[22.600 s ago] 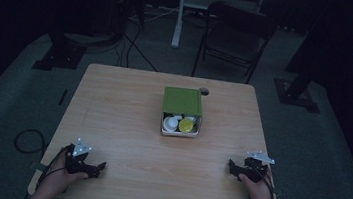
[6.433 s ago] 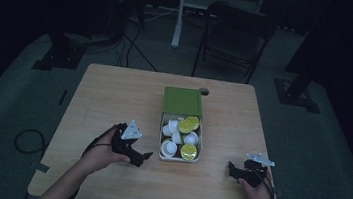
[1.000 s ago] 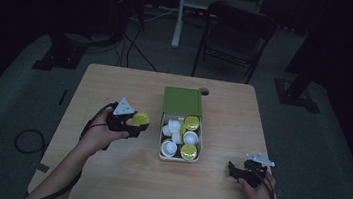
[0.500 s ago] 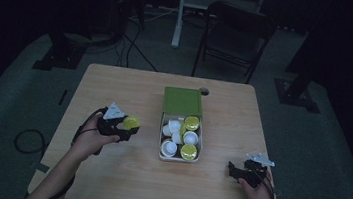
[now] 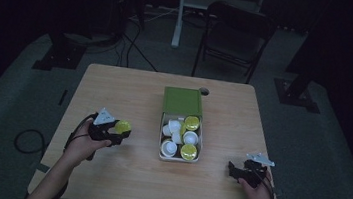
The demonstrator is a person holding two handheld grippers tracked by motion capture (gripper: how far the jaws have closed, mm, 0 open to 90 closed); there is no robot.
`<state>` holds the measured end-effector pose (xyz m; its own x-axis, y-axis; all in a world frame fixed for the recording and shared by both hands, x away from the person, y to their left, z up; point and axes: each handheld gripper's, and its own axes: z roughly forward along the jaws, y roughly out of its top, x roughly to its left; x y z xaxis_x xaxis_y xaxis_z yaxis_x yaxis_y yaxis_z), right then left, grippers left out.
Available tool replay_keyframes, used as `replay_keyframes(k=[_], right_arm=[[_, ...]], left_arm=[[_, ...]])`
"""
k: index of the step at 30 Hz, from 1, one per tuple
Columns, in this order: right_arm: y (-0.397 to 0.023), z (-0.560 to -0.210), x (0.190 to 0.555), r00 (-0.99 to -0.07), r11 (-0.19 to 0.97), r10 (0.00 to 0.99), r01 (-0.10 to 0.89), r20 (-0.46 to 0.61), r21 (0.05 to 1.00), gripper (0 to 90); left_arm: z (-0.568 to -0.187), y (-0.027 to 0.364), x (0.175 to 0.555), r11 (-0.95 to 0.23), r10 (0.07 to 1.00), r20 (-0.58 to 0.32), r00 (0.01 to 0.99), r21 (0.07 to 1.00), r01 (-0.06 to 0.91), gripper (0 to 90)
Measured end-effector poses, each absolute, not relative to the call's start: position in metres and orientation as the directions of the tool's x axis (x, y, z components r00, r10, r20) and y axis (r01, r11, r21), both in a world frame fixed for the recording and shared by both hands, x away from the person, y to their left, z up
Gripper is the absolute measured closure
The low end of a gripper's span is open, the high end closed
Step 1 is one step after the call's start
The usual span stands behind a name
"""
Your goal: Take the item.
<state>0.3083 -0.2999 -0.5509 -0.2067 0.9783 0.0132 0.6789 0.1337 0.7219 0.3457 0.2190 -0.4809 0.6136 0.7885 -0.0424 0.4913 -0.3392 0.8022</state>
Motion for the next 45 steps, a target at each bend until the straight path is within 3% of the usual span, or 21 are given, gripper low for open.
replay_keyframes(k=[32,45], right_arm=[[-0.3,-0.551,0.308,-0.207,0.134,0.978,0.679,0.013,0.722,11.4],[-0.3,-0.551,0.308,-0.206,0.132,0.978,0.679,0.014,0.722,11.4]], left_arm=[[-0.513,0.262,0.318,-0.224,0.88,-0.058,0.471,0.824,0.52,38.7],[-0.527,0.285,0.308,-0.214,0.92,-0.015,0.392,0.819,0.533,38.7]])
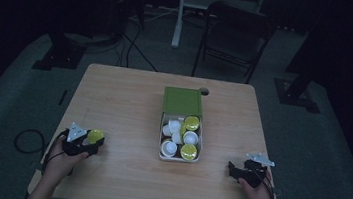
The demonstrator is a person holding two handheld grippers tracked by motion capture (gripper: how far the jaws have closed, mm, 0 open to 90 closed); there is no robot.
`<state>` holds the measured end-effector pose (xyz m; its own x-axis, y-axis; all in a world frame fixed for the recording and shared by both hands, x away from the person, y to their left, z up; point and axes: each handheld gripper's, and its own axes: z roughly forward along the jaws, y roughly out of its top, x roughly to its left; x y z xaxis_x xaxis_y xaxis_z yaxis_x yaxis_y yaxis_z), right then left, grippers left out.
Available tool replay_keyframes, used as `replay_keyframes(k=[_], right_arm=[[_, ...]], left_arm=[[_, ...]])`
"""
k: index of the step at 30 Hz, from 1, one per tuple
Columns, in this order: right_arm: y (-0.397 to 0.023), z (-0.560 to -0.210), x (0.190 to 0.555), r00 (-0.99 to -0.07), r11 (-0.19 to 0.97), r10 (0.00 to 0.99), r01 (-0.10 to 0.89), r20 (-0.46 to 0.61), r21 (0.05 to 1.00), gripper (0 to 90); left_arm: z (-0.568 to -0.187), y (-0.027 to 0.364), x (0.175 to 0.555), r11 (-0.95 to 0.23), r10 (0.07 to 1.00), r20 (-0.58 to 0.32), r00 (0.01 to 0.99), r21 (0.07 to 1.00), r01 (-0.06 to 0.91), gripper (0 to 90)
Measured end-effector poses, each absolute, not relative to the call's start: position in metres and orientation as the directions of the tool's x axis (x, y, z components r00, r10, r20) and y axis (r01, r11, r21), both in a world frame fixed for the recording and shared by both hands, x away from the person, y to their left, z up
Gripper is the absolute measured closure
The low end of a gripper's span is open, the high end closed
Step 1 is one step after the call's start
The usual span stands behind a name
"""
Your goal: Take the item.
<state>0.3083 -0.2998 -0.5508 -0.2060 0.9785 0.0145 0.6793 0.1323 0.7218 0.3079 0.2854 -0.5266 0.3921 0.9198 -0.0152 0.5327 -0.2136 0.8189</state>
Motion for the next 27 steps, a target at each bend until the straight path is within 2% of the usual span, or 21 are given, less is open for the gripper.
replay_keyframes(k=[10,22,27], right_arm=[[-0.3,-0.551,0.308,-0.206,0.133,0.978,0.679,0.014,0.722,11.4],[-0.3,-0.551,0.308,-0.206,0.133,0.978,0.679,0.014,0.722,11.4],[-0.3,-0.551,0.308,-0.206,0.133,0.978,0.679,0.014,0.722,11.4]], left_arm=[[-0.532,0.294,0.307,-0.233,0.939,0.037,0.342,0.8,0.552,38.7],[-0.537,0.297,0.311,-0.208,0.949,0.02,0.315,0.789,0.578,38.3],[-0.537,0.297,0.312,-0.219,0.943,0.014,0.333,0.778,0.589,28.8]])
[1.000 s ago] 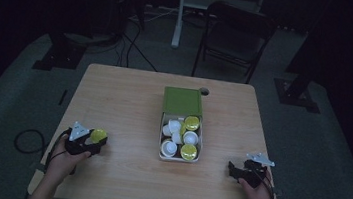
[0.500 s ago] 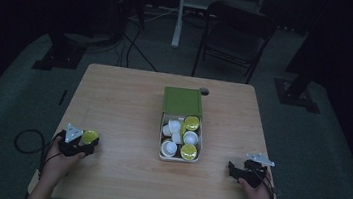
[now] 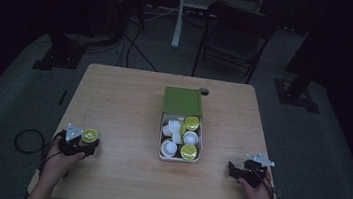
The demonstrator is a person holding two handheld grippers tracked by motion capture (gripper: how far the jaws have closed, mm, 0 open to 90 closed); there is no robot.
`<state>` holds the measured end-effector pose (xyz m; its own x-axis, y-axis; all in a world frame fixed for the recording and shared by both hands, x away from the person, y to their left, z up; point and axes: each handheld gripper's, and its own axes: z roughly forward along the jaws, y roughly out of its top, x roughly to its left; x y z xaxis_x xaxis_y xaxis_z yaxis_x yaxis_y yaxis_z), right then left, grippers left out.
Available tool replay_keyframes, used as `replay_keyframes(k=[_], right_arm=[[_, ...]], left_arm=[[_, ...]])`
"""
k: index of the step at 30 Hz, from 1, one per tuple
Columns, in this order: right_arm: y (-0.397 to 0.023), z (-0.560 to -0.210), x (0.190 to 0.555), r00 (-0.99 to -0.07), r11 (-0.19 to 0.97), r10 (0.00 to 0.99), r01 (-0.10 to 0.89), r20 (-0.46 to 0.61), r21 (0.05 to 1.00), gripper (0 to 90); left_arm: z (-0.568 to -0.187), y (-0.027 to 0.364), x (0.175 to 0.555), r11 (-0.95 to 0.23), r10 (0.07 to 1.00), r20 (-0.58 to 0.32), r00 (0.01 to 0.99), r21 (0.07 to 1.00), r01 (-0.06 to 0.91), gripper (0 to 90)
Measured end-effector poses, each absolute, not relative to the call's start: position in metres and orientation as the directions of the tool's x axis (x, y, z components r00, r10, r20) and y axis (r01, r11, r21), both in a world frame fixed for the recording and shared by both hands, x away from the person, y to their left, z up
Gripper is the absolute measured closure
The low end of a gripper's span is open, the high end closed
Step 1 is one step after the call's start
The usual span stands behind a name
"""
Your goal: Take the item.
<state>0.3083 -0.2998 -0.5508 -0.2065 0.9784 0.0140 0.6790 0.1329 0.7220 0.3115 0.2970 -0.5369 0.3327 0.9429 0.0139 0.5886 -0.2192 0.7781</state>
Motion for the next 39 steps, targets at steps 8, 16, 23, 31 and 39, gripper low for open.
replay_keyframes(k=[8,16,23,31,39], right_arm=[[-0.3,-0.551,0.308,-0.207,0.133,0.978,0.679,0.014,0.722,11.4],[-0.3,-0.551,0.308,-0.207,0.134,0.978,0.679,0.013,0.722,11.4],[-0.3,-0.551,0.308,-0.206,0.133,0.978,0.679,0.013,0.722,11.4],[-0.3,-0.551,0.308,-0.207,0.134,0.978,0.679,0.013,0.722,11.4],[-0.3,-0.551,0.308,-0.206,0.133,0.978,0.679,0.013,0.722,11.4]], left_arm=[[-0.527,0.297,0.314,-0.214,0.95,0.035,0.311,0.798,0.563,24.6],[-0.513,0.29,0.317,-0.226,0.938,0.039,0.345,0.823,0.521,23.5],[-0.501,0.276,0.32,-0.239,0.907,0.022,0.421,0.849,0.472,21.3],[-0.501,0.258,0.32,-0.267,0.86,0.008,0.51,0.859,0.437,19.6],[-0.502,0.239,0.315,-0.334,0.771,0.028,0.637,0.869,0.366,19.3]])
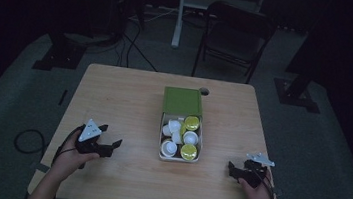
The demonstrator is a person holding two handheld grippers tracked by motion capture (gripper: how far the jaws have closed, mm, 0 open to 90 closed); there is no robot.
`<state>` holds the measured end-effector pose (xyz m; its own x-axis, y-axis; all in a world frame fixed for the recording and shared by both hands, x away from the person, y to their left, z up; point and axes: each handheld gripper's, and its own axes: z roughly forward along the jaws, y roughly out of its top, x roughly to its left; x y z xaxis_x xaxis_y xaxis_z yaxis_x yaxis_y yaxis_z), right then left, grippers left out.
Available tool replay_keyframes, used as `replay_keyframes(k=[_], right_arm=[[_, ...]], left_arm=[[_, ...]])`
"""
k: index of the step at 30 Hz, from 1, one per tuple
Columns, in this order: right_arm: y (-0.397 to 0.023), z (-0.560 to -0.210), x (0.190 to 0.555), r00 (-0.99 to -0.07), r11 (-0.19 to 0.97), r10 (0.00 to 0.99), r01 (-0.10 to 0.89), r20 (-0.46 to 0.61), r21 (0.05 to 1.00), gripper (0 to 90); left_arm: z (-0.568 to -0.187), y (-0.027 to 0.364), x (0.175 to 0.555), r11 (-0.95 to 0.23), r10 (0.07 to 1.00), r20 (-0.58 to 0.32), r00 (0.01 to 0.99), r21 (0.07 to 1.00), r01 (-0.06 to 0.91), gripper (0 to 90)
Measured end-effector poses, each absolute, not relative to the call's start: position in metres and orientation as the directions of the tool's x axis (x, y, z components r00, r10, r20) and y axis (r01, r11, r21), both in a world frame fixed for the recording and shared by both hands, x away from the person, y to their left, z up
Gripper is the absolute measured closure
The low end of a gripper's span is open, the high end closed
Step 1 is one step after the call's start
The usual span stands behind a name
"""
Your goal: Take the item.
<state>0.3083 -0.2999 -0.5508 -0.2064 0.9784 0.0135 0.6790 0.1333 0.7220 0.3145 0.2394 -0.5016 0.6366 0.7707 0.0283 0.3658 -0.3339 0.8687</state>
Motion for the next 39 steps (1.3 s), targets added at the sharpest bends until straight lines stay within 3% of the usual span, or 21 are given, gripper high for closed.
replay_keyframes(k=[17,39], right_arm=[[-0.3,-0.551,0.308,-0.207,0.133,0.978,0.679,0.014,0.722,11.4],[-0.3,-0.551,0.308,-0.206,0.133,0.978,0.679,0.014,0.722,11.3]], left_arm=[[-0.51,0.208,0.305,-0.427,0.62,0.048,0.783,0.858,0.285,19.5],[-0.533,0.191,0.292,-0.548,0.516,0.028,0.856,0.779,0.304,17.8]])
